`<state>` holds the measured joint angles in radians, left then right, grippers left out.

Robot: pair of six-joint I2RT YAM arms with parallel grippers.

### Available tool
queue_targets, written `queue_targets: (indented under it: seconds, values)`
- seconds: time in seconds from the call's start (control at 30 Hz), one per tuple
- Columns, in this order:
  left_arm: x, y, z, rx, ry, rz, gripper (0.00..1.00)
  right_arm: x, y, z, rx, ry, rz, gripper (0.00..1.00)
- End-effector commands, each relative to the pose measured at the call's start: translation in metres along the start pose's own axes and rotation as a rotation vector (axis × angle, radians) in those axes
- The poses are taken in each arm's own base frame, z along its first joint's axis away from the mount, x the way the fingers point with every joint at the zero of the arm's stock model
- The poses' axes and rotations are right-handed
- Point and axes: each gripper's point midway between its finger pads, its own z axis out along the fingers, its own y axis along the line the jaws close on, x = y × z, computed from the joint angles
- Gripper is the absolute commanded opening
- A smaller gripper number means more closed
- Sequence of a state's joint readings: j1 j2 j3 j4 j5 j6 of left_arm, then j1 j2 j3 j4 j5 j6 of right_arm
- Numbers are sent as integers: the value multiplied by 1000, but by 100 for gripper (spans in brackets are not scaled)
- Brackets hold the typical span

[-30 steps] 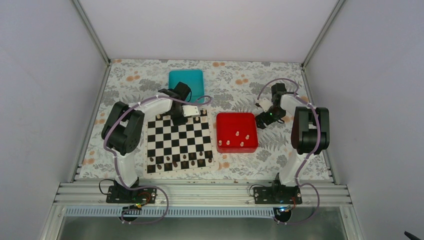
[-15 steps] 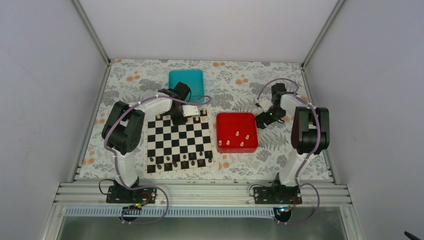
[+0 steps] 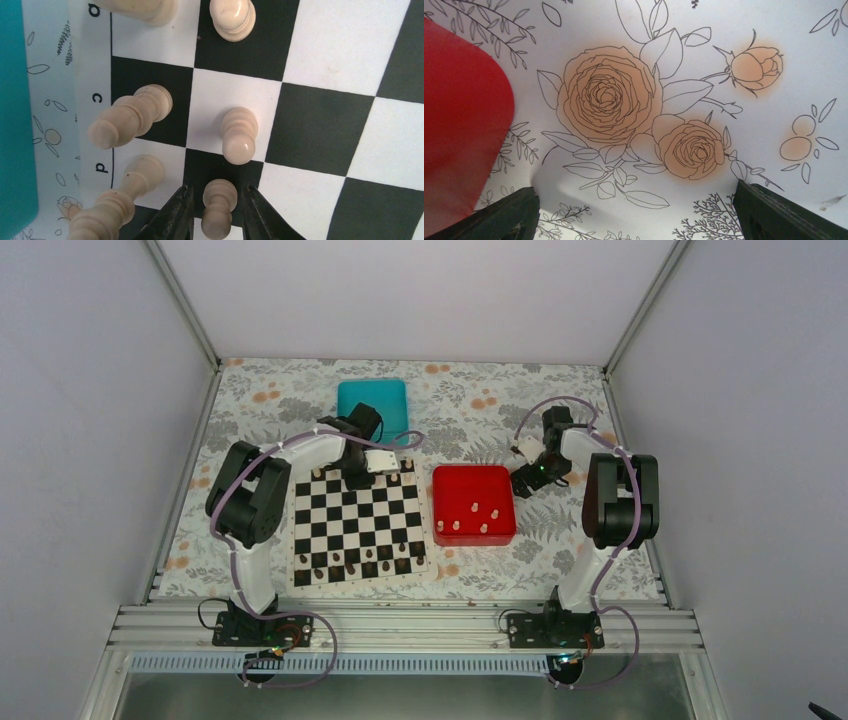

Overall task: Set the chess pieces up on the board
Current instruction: Place the chess piece on the chessboard, then pick up the chess piece from the storage box.

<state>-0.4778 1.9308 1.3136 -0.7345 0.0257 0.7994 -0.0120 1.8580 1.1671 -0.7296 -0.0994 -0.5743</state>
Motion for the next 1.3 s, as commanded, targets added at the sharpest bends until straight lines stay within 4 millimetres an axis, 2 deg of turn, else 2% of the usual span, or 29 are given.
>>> queue_targets:
  seconds: [0.0,0.27,0.4,0.47,0.57,0.63,0.73,0.8,0.9,1.0,1.13,1.27]
  values:
    - [-5,8,-16,-21,-15,-1,25,11,10,12,-35,50,-6,100]
    - [-13,10,-52,-26,-28,2,25,11,10,12,-36,50,-5,100]
    - [-29,10,-88,-34,-62,25,26,11,9,11,-28,49,-4,100]
    - [-46,6,-113,-49,-95,54,25,10,8,11,-26,47,-4,100]
    - [-81,-4,-145,-84,-155,117,30,10,8,10,-25,44,-5,100]
    - [-107,-19,-160,-89,-197,168,35,9,8,8,-23,38,-5,100]
    - [-148,-50,-170,-28,-288,245,43,7,8,7,-24,33,-3,100]
    - [-171,-65,-167,-27,-311,295,46,5,8,5,-24,26,-3,100]
    - [-206,-73,-155,-61,-345,331,46,4,8,3,-24,20,-4,100]
    - [-232,-87,-131,-51,-354,374,46,4,9,3,-30,18,-6,100]
    - [-253,-110,-90,-12,-316,421,46,4,10,4,-33,19,-8,100]
    - [-265,-128,-59,28,-288,444,46,3,10,3,-35,16,-11,100]
